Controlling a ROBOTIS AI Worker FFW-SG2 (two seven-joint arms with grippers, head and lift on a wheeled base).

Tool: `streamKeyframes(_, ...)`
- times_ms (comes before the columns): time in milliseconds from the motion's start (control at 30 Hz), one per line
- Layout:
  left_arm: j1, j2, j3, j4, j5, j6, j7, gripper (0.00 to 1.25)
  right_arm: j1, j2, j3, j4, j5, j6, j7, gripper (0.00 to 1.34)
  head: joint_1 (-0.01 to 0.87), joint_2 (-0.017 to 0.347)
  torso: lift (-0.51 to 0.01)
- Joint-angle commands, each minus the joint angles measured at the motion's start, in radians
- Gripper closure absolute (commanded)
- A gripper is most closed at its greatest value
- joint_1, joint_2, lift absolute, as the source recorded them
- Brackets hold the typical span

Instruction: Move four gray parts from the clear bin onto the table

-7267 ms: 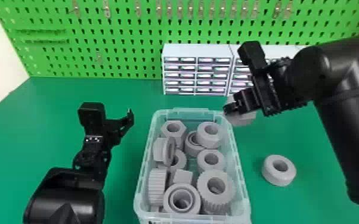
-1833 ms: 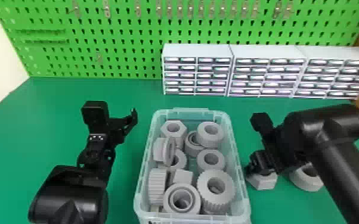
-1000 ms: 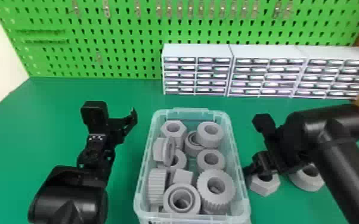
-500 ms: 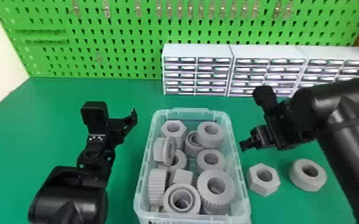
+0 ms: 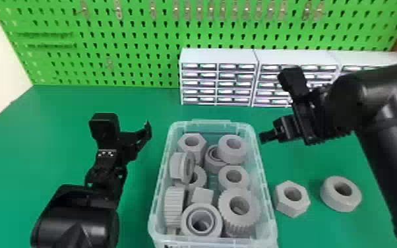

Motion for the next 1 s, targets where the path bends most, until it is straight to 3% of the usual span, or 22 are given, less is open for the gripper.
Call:
streamKeyframes(0,0.002,0.000,-0.003,0.000,-0.001,0.000,0.000,0.18,-0.011,-0.003,-0.004,-0.031,-0.011,0.001,0.000,0.59,0.693,0.072,-0.052)
streamKeyframes(967,0.004,0.002,-0.006,0.000,-0.008,-0.002,0.000,0.18,-0.054,0.007,0.031,-0.100,-0.089,0.001,0.000,0.59,0.693,0.072,-0.052)
